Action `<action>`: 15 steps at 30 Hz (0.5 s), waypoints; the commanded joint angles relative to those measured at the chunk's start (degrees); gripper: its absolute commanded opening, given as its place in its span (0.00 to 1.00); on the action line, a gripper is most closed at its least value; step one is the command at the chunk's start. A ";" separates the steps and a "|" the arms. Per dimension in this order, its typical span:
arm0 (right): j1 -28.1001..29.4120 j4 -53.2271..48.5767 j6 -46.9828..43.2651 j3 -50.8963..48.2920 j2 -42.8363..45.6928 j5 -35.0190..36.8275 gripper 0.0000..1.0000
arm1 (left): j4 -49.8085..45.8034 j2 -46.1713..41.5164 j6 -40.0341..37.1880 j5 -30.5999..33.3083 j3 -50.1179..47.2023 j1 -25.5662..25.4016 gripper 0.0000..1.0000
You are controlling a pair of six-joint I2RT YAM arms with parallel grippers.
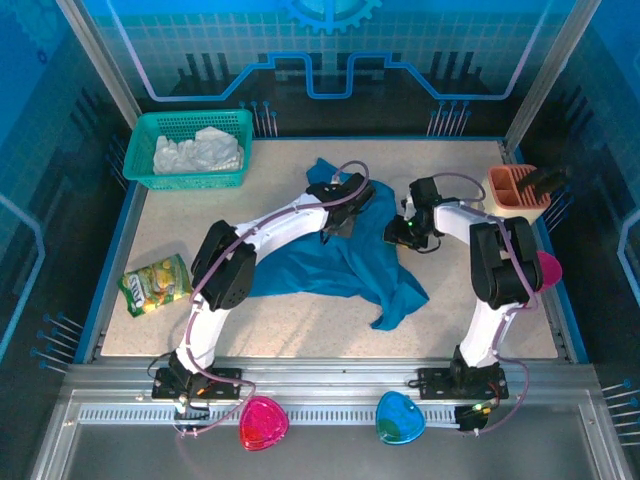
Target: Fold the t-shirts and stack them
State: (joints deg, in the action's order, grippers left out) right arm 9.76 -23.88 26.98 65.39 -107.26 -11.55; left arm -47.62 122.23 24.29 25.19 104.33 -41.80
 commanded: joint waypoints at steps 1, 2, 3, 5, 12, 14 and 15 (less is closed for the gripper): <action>0.83 0.12 0.88 2.26 -1.79 -1.58 0.25 | 0.07 -2.71 2.17 -1.49 -1.07 0.22 0.58; 0.92 0.06 0.88 2.63 -1.83 -1.63 0.18 | 0.14 -2.78 2.25 -1.61 -1.22 0.15 0.58; 1.00 0.06 0.80 2.79 -1.61 -1.64 0.10 | 0.23 -3.07 2.34 -1.68 -1.52 0.12 0.58; 1.47 -0.58 0.67 3.41 -0.62 -0.56 0.00 | 0.73 -3.78 2.51 -1.79 -2.37 0.10 0.58; 11.14 -10.29 -1.57 8.45 6.01 17.65 0.00 | 0.97 -8.41 2.28 0.17 -5.80 0.35 0.59; 16.29 -13.42 -1.45 10.48 6.27 24.06 0.00 | 0.23 -9.97 2.09 1.56 -6.52 0.93 0.60; 18.93 -14.87 -1.13 11.39 5.98 27.41 0.00 | -0.12 -10.98 1.99 2.19 -7.00 1.39 0.60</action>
State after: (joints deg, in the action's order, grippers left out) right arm 22.98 -32.18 26.61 73.82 -103.37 4.45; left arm -46.74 115.59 25.56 24.84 98.52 -41.39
